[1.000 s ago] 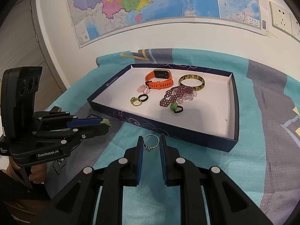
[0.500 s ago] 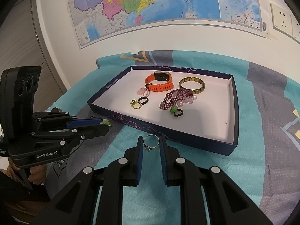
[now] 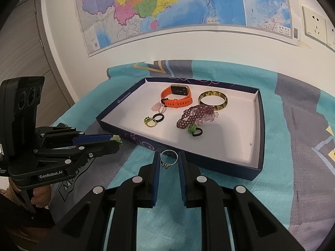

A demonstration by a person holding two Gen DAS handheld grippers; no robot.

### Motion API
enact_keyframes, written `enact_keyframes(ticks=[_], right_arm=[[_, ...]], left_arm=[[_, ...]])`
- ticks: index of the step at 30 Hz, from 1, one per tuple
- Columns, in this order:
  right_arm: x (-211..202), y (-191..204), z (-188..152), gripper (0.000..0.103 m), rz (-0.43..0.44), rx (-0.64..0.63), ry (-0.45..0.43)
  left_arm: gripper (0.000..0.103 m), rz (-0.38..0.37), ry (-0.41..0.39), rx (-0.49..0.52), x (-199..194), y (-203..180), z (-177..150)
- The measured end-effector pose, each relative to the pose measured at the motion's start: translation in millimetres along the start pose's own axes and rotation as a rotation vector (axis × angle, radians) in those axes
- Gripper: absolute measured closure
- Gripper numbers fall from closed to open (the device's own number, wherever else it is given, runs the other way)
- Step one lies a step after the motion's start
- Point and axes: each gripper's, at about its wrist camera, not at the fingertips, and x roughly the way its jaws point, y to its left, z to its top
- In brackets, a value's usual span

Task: Organize jewelry
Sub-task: 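Lift and carry the green bead ring and silver ring over the box with both tools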

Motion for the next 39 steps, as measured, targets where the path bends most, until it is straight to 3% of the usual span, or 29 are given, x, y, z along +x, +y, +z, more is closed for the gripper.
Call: enact_keyframes(ticks=[39], right_arm=[[8.6,-9.3,21.8,0.087,-0.011,-0.015,-0.019]], left_arm=[[0.085,0.014,-0.029,0.016,1.5,4.1,19.4]])
